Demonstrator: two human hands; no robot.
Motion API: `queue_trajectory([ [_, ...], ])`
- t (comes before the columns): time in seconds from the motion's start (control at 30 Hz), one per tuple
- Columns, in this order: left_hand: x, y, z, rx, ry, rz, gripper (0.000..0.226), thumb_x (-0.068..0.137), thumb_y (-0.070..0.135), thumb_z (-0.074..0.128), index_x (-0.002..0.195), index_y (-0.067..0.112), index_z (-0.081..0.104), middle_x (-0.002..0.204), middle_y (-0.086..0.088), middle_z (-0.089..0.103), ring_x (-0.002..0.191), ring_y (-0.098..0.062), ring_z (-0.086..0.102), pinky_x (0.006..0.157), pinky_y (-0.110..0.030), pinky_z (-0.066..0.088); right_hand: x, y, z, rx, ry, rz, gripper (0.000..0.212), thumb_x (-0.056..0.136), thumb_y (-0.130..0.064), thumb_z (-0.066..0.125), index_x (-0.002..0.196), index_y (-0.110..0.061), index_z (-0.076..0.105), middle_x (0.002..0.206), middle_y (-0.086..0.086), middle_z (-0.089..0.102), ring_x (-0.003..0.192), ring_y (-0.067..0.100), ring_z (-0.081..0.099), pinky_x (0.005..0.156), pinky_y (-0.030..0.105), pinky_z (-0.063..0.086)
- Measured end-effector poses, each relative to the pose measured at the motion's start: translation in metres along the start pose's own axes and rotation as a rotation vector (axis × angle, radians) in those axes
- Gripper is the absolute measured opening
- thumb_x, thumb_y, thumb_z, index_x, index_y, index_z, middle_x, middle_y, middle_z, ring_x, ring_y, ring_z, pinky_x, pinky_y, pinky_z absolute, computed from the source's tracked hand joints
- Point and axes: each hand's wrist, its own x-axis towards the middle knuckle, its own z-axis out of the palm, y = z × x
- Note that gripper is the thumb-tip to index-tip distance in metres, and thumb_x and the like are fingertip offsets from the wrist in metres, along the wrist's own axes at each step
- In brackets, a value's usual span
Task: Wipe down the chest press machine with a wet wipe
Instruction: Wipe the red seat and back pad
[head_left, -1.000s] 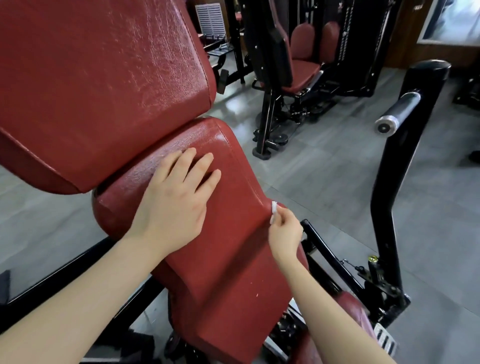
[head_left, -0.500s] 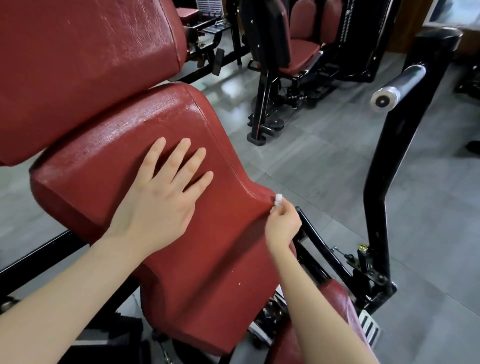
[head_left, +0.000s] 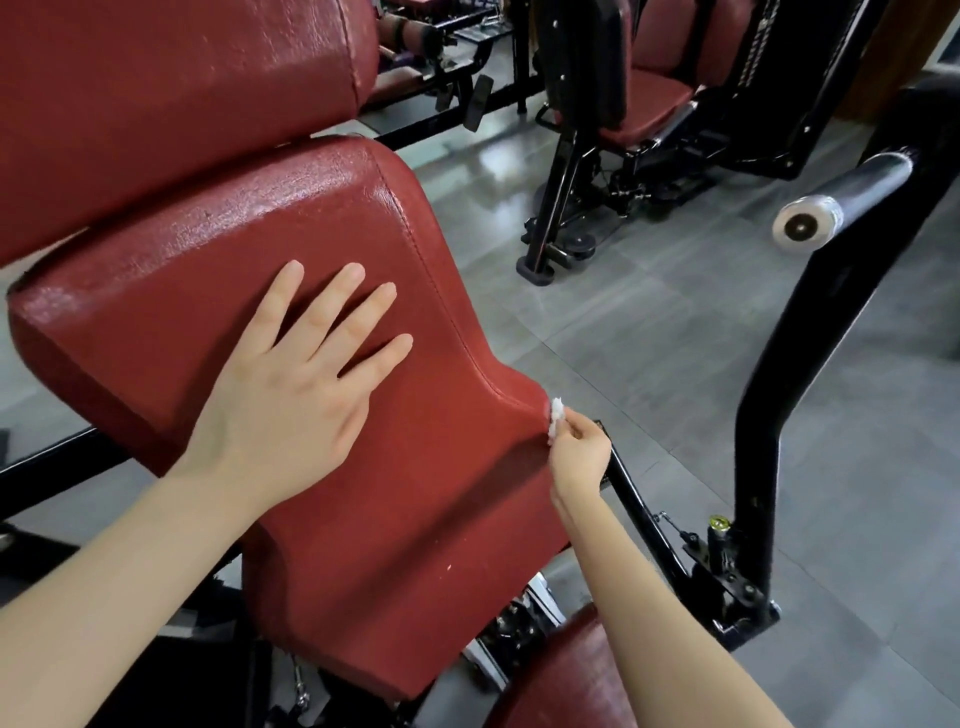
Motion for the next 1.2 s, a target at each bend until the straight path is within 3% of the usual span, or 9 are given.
queue_trajectory([
  [0.1,-0.001,0.006,-0.001,0.005,-0.014,-0.028,0.043,0.086,0.018,0.048,0.129,0.015,0.057,0.145,-0.017,0.041,0.136,-0.037,0.030,0.112,-0.060,0.016,-0.012,-0.003,0.001,0.062,-0.077,-0.068,0.019,0.095,-0.010,0.055,0.110,-0.012,0.066,0.073,-0.004,0.057,0.064,0.003,0.052,0.066,0.009,0.043],
  [0.3,0.002,0.022,-0.007,0.006,-0.079,-0.160,0.045,0.085,0.017,0.048,0.129,0.017,0.056,0.147,-0.014,0.038,0.139,-0.035,0.026,0.113,-0.060,0.010,-0.038,-0.006,0.005,-0.038,-0.177,-0.295,0.014,0.095,-0.010,0.054,0.105,-0.010,0.063,0.075,-0.006,0.062,0.066,-0.009,0.056,0.070,0.005,0.041],
  [0.43,0.001,0.042,-0.014,0.001,-0.161,-0.292,0.052,0.082,0.016,0.054,0.134,0.017,0.051,0.151,-0.013,0.031,0.141,-0.034,0.020,0.112,-0.063,0.006,-0.043,-0.007,0.004,-0.035,-0.183,-0.309,0.015,0.094,-0.018,0.057,0.104,-0.009,0.063,0.079,-0.004,0.062,0.073,-0.009,0.058,0.069,0.004,0.039],
  [0.53,-0.007,0.056,-0.018,0.034,-0.249,-0.330,0.055,0.082,0.021,0.053,0.137,0.021,0.047,0.154,-0.012,0.023,0.143,-0.034,0.014,0.111,-0.064,0.004,-0.043,-0.015,-0.002,-0.006,-0.150,-0.289,0.011,0.094,-0.026,0.057,0.090,-0.019,0.064,0.079,-0.004,0.067,0.073,-0.001,0.060,0.068,0.006,0.041],
  [0.73,-0.034,0.081,-0.024,0.151,-0.503,-0.321,0.063,0.091,0.032,0.039,0.149,0.030,0.015,0.157,-0.012,-0.011,0.142,-0.036,-0.014,0.111,-0.064,-0.005,-0.062,-0.022,-0.051,-0.078,-0.228,-0.322,0.011,0.095,-0.023,0.056,0.092,-0.015,0.063,0.077,-0.006,0.067,0.068,-0.003,0.061,0.069,0.014,0.045],
  [0.93,-0.054,0.094,-0.025,0.134,-0.557,-0.356,0.065,0.092,0.030,0.039,0.150,0.030,0.007,0.156,-0.010,-0.016,0.142,-0.034,-0.019,0.112,-0.060,-0.004,-0.077,-0.029,-0.075,-0.217,-0.388,-0.461,0.010,0.096,-0.023,0.054,0.088,-0.028,0.058,0.075,-0.012,0.063,0.070,-0.003,0.060,0.068,0.010,0.044],
  [1.07,-0.064,0.106,-0.016,0.046,-0.467,-0.475,0.066,0.089,0.024,0.043,0.149,0.029,0.015,0.158,-0.008,-0.010,0.144,-0.031,-0.013,0.113,-0.058,-0.004,-0.057,-0.047,-0.037,-0.401,-0.507,-0.813,0.012,0.097,-0.016,0.050,0.094,-0.023,0.060,0.080,-0.007,0.066,0.077,0.008,0.060,0.072,0.022,0.044],
  [1.13,-0.068,0.116,-0.010,0.009,-0.384,-0.558,0.067,0.084,0.018,0.050,0.147,0.028,0.027,0.158,-0.008,0.001,0.145,-0.030,-0.003,0.113,-0.059,0.000,-0.044,-0.051,-0.010,-0.546,-0.508,-1.145,0.013,0.096,-0.007,0.050,0.099,-0.007,0.062,0.083,0.007,0.066,0.079,0.025,0.060,0.072,0.035,0.046],
  [1.2,-0.072,0.126,-0.001,-0.001,-0.313,-0.622,0.070,0.078,0.011,0.057,0.143,0.025,0.037,0.157,-0.009,0.013,0.144,-0.031,0.008,0.113,-0.060,0.006,-0.026,-0.041,0.011,-0.629,-0.480,-1.448,0.015,0.089,0.003,0.052,0.101,-0.004,0.059,0.083,0.013,0.066,0.070,0.031,0.055,0.063,0.038,0.047],
])
